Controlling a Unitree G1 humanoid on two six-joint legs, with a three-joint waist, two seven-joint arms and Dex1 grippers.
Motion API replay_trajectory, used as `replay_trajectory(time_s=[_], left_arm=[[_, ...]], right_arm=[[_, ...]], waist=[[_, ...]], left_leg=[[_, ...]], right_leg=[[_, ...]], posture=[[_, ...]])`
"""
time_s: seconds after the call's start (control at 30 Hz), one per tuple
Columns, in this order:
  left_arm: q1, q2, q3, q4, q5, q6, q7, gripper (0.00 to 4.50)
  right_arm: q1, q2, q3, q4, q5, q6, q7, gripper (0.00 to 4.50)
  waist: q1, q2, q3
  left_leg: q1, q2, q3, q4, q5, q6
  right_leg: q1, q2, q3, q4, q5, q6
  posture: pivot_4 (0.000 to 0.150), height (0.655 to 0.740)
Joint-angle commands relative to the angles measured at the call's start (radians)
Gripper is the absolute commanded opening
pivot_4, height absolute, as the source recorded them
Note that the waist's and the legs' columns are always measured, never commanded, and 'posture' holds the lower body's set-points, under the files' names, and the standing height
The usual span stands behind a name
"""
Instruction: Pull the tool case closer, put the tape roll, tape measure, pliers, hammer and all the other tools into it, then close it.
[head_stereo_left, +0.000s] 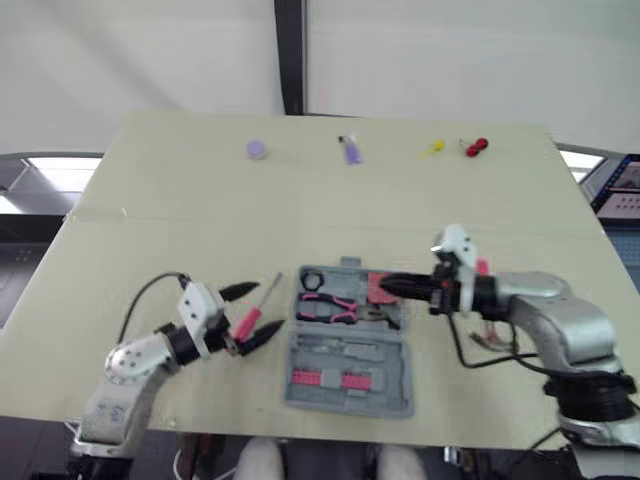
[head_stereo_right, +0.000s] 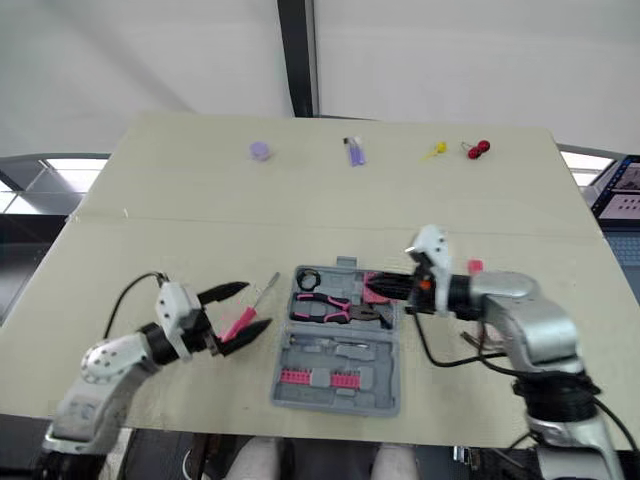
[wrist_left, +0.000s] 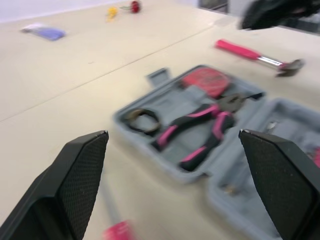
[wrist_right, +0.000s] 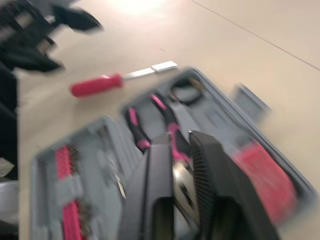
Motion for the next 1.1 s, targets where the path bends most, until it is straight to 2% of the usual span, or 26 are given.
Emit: replay_trajectory(time_s=[0.03,0.17,0.2,0.3,0.47,0.57,0.77,0.93,1.1], left_arm=[[-0.001,0.059,0.136,0.09,-0.028,0.029,0.014,4.5],[-0.006,0.115,0.282,0.196,-0.018,0.014,0.065,4.5],[-0.007,0.127,0.317,0.225,-0.018,0.009,0.076,4.5],[-0.013,0.148,0.401,0.312,-0.007,-0.001,0.133,4.5],[-0.034,0.163,0.452,0.455,0.036,-0.039,0.208,4.5],[-0.029,0.156,0.445,0.465,0.049,-0.053,0.224,4.5],[-0.032,0.144,0.429,0.444,0.042,-0.046,0.222,4.5],[-0.066,0.129,0.359,0.362,0.015,-0.017,0.168,4.5],[-0.147,0.091,0.201,0.229,-0.012,-0.014,0.045,4.5]], right_arm=[[0.071,-0.072,-0.154,0.107,0.013,-0.077,0.004,2.32],[0.149,-0.144,-0.316,0.29,-0.024,-0.221,-0.039,4.36],[0.163,-0.155,-0.351,0.34,-0.036,-0.264,-0.057,4.44],[0.21,-0.172,-0.431,0.473,-0.068,-0.391,-0.112,4.44],[0.236,-0.156,-0.473,0.657,-0.115,-0.582,-0.216,4.44],[0.224,-0.147,-0.488,0.74,-0.111,-0.652,-0.259,4.44],[0.218,-0.146,-0.479,0.788,-0.089,-0.679,-0.263,4.44],[0.247,-0.122,-0.479,0.632,-0.009,-0.538,-0.255,4.44],[0.285,-0.086,-0.471,0.391,0.039,-0.364,-0.336,4.44]], waist=[[-0.001,0.0,0.0],[-0.007,0.0,0.002],[-0.008,-0.001,0.002],[-0.01,-0.001,0.002],[-0.025,-0.001,0.002],[-0.029,-0.001,0.002],[-0.04,-0.001,0.003],[-0.045,-0.001,0.002],[-0.041,-0.001,0.003]], left_leg=[[0.0,0.0,0.0,0.0,0.0,0.0],[0.0,0.0,0.002,0.0,0.0,0.0],[0.0,0.0,0.002,0.0,0.0,0.0],[0.001,0.0,0.002,0.0,0.0,0.0],[0.001,0.0,0.002,-0.001,0.0,0.0],[0.001,0.0,0.003,-0.001,0.0,0.0],[0.002,0.0,0.002,-0.001,0.0,0.0],[0.002,0.0,0.002,-0.001,0.0,0.0],[0.001,0.0,0.002,-0.001,0.0,0.0]], right_leg=[[0.0,0.0,0.0,0.0,0.0,0.0],[-0.001,0.0,0.001,0.0,0.0,0.0],[-0.001,0.0,0.001,0.001,0.0,0.0],[-0.001,0.0,0.001,0.0,0.0,0.0],[0.0,0.0,0.001,0.0,0.0,0.0],[0.0,0.0,0.001,0.0,0.0,0.0],[0.0,0.0,0.001,0.001,0.0,0.0],[0.0,0.0,0.001,0.001,0.0,0.0],[0.0,0.0,0.001,0.001,0.0,0.0]], posture=[[0.15,0.74],[0.15,0.74],[0.15,0.74],[0.15,0.74],[0.15,0.74],[0.15,0.74],[0.15,0.74],[0.15,0.74],[0.15,0.74]])
